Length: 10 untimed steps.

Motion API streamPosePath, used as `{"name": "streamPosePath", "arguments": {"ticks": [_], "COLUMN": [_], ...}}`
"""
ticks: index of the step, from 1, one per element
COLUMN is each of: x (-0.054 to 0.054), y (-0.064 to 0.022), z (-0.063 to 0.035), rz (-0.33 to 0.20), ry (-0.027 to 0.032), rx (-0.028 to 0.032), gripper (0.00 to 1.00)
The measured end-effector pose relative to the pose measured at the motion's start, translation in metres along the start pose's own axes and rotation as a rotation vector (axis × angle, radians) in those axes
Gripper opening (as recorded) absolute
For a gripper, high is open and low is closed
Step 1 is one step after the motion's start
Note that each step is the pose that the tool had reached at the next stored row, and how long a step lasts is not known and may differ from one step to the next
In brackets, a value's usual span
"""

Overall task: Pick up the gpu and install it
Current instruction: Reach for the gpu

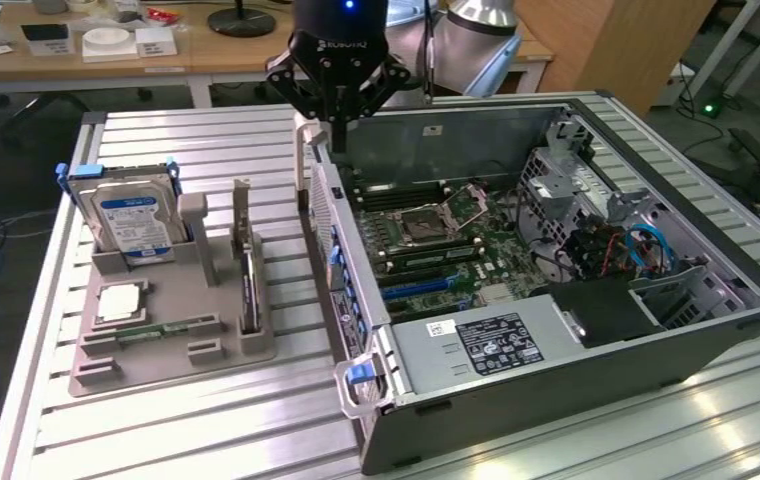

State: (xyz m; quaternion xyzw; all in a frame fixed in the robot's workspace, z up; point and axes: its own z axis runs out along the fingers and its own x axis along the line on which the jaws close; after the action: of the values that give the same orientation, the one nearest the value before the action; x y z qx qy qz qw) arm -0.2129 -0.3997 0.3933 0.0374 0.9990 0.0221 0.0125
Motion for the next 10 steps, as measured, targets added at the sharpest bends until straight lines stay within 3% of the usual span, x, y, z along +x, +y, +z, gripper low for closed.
{"name": "streamPosePath", "arguments": {"ticks": [10], "x": [0.0105], "y": [-0.0009], "z": [-0.0003], "rz": [0.0], "ry": [0.0], "rx": [0.0], "gripper": [0.11]}}
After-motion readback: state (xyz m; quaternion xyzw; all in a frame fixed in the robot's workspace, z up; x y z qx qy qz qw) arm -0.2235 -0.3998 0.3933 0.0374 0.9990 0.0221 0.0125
